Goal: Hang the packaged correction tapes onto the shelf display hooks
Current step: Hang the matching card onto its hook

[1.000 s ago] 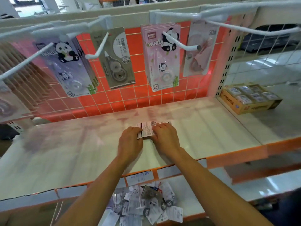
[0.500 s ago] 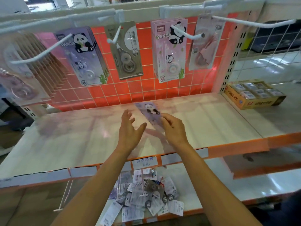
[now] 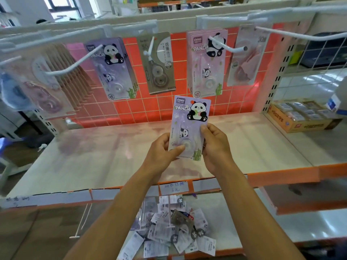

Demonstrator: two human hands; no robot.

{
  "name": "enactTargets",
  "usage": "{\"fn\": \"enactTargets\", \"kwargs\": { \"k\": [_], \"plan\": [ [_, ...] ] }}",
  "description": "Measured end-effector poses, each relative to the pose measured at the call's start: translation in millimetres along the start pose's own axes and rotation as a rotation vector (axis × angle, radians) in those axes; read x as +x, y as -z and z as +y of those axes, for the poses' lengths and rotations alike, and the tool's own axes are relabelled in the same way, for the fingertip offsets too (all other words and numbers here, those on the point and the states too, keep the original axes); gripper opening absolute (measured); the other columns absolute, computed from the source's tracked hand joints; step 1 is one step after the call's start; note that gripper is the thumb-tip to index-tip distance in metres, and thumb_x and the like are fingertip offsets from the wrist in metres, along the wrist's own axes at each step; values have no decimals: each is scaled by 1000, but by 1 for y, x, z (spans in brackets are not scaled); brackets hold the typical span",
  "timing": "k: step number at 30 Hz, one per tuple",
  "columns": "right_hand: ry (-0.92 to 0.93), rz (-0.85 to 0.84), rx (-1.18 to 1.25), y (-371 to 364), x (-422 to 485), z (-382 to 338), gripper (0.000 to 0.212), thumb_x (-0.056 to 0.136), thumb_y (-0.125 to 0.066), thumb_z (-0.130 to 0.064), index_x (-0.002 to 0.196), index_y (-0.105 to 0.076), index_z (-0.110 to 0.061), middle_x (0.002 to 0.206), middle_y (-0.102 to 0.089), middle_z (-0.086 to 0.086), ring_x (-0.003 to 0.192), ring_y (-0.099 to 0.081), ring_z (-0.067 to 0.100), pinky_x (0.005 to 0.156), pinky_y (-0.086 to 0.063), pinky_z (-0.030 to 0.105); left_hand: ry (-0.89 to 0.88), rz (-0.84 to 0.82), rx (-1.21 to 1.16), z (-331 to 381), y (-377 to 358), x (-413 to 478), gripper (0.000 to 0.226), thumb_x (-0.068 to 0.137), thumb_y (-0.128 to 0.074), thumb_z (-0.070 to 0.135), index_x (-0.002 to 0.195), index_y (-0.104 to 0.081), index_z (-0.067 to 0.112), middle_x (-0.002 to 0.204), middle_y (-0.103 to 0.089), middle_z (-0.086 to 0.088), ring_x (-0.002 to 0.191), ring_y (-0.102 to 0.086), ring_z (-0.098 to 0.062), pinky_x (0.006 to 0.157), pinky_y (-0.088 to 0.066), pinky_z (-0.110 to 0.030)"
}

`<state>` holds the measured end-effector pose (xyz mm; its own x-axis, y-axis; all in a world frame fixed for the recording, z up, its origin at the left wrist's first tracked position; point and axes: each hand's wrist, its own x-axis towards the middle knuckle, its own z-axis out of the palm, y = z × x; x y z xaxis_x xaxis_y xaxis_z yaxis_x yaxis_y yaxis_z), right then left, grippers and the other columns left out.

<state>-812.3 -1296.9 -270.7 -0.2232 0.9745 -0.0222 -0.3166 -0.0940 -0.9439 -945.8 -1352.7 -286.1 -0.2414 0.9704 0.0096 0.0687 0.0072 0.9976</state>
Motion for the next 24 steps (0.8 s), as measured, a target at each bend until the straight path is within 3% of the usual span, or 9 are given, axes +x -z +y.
{"fn": "enactTargets", "kwargs": {
  "k": [5, 12, 15, 18, 20, 24],
  "plan": [
    [28, -57, 19, -20, -5, -7, 20, 100, -44, -11, 95, -64, -11, 91, -71, 7, 83, -67, 26, 78, -56, 42, -38, 11, -38, 9, 10, -8, 24, 86, -70, 16, 108, -63, 23, 108, -69, -9, 99, -67, -25, 80, -59, -37],
    [108, -127, 36, -57, -15, -21, 21, 99, -46, -9, 91, -65, -14, 86, -72, 0, 79, -67, 19, 74, -56, 37, -65, 68, -39, 22, 39, -18, 28, 89, -65, 17, 115, -62, 10, 108, -69, -12, 98, -68, -25, 82, -58, -37],
    [147, -138, 35, -79, -21, -29, 20, 98, -50, -14, 89, -67, -15, 90, -71, 2, 87, -64, 20, 85, -53, 44, -100, 78, -27, 30, 57, -26, 22, 89, -64, 11, 111, -65, 12, 105, -71, -10, 96, -68, -24, 81, -58, -35],
    [186, -175, 61, -104, -29, -38, 16, 96, -53, -14, 89, -67, -14, 90, -71, 3, 86, -65, 20, 85, -53, 44, -151, 82, -1, 39, 79, -39, 16, 86, -66, 6, 96, -68, 19, 88, -73, 3, 85, -68, -14, 74, -57, -27],
    [221, -214, 76, -121, -36, -45, 15, 96, -53, -13, 87, -66, -13, 89, -71, 4, 86, -65, 22, 87, -52, 48, -186, 93, 32, 48, 96, -47, 15, 82, -73, 11, 90, -68, 23, 85, -73, 5, 83, -68, -13, 75, -57, -27],
    [314, -267, 81, -154, -47, -50, 13, 93, -58, -16, 85, -67, -14, 91, -68, 11, 88, -63, 30, 89, -49, 59, -269, 113, 97, 67, 128, -62, 22, 73, -81, 30, 91, -69, 27, 94, -72, -6, 89, -68, -21, 78, -55, -29]
  ]
}}
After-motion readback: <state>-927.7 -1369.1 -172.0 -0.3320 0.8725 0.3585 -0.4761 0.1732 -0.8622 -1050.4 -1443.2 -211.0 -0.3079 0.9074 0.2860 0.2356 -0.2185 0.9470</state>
